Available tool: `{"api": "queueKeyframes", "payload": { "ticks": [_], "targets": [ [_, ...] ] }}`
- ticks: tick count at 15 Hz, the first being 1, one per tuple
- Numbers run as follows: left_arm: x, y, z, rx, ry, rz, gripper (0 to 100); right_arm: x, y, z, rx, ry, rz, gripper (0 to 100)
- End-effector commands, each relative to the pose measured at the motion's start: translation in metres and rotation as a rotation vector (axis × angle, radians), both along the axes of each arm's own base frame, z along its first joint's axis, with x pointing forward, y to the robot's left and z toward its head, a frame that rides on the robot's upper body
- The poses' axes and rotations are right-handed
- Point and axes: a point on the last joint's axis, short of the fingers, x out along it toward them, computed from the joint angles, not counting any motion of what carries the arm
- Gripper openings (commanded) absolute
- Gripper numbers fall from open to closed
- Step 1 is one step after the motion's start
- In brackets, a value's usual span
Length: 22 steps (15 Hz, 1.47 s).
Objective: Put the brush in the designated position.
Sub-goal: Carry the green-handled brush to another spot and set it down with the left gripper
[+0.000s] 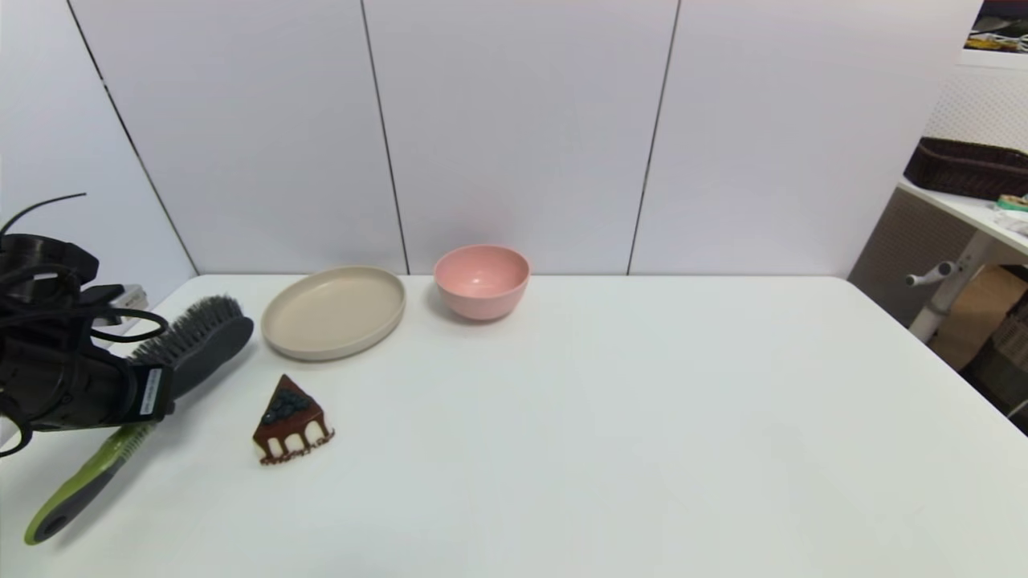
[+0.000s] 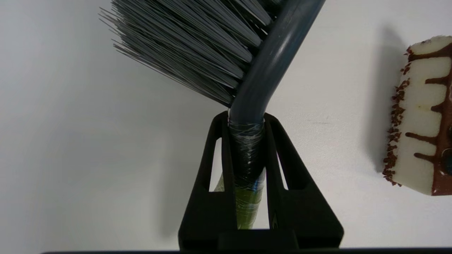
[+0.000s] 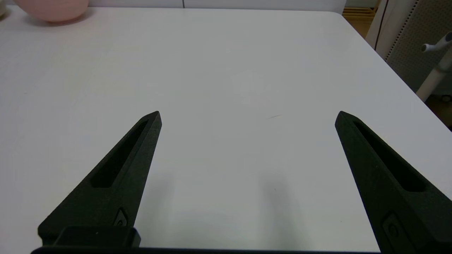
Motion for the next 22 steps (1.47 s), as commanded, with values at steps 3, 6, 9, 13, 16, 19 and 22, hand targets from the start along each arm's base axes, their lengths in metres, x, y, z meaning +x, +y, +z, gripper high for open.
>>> {"api": "queueKeyframes", "payload": {
  "ticks": [3, 6, 9, 13, 16, 19, 22],
  "targets": [
    [0.006, 0.000, -0.020, -0.030, -0.006, -0.009, 0, 0.000, 0.000, 0.000, 0.000, 0.003, 0.002, 100],
    [0.006, 0.000, -0.023, -0.038, -0.007, -0.013, 0, 0.000, 0.000, 0.000, -0.002, 0.003, 0.000, 100],
    [0.006, 0.000, -0.023, -0.039, -0.009, -0.014, 0, 0.000, 0.000, 0.000, -0.002, 0.003, 0.000, 100],
    [0.006, 0.000, -0.024, -0.042, -0.005, -0.012, 0, 0.000, 0.000, 0.000, 0.000, 0.003, 0.002, 100],
    [0.005, 0.000, -0.024, -0.059, -0.006, 0.011, 0, 0.000, 0.000, 0.000, 0.000, 0.003, 0.000, 100],
    [0.006, 0.000, -0.021, -0.054, -0.019, 0.007, 0, 0.000, 0.000, 0.000, 0.000, 0.003, 0.002, 100],
    [0.007, 0.000, -0.014, -0.047, -0.049, 0.003, 0, 0.000, 0.000, 0.000, 0.000, 0.003, 0.000, 100]
  ]
}}
